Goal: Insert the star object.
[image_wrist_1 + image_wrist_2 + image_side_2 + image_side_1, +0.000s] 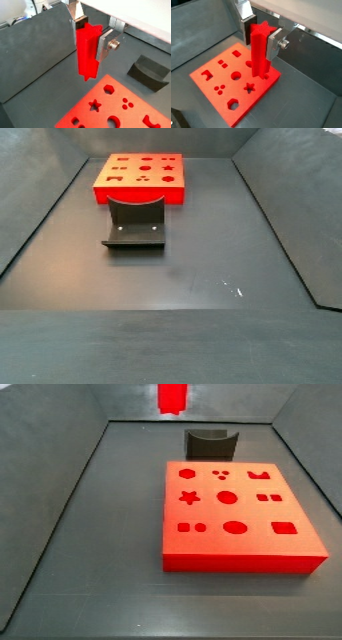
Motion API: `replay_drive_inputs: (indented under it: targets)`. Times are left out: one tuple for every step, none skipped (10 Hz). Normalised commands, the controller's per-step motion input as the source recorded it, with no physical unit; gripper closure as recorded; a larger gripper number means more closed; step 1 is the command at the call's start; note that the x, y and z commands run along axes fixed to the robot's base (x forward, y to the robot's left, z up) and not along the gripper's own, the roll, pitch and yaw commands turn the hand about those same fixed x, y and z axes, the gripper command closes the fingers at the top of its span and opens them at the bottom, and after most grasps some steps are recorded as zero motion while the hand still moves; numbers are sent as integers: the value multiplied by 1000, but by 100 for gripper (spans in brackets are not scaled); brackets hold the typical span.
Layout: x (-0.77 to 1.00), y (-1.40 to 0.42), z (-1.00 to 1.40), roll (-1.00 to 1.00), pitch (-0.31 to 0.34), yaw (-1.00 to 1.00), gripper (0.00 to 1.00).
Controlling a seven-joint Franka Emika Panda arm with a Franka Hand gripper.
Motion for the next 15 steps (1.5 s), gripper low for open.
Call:
replay_drive_inputs:
  targets:
    - [23,0,-546,0,-134,-1000,100]
    - [3,0,-477,0,-96,-1000,100]
    - [9,0,-466,0,-100,-1000,100]
    - [11,0,-466,0,-99,-1000,100]
    - [11,0,-463,0,-99,-1000,100]
    - [3,0,-477,0,-87,-1000,100]
    - [20,0,-520,14,-76,-1000,100]
    - [86,0,-434,33,-81,-1000,100]
    - [263,0,-194,0,-56,-854,100]
    - [680,-89,-123,43,-11,-469,100]
    - [934,-111,-266,146,-23,-231,100]
    - [923,-151,-277,391,-40,-149,100]
    - [831,-151,-286,444,-33,-177,100]
    - [823,-160,-251,419,-60,-211,100]
    - [854,-160,-234,410,-46,-177,100]
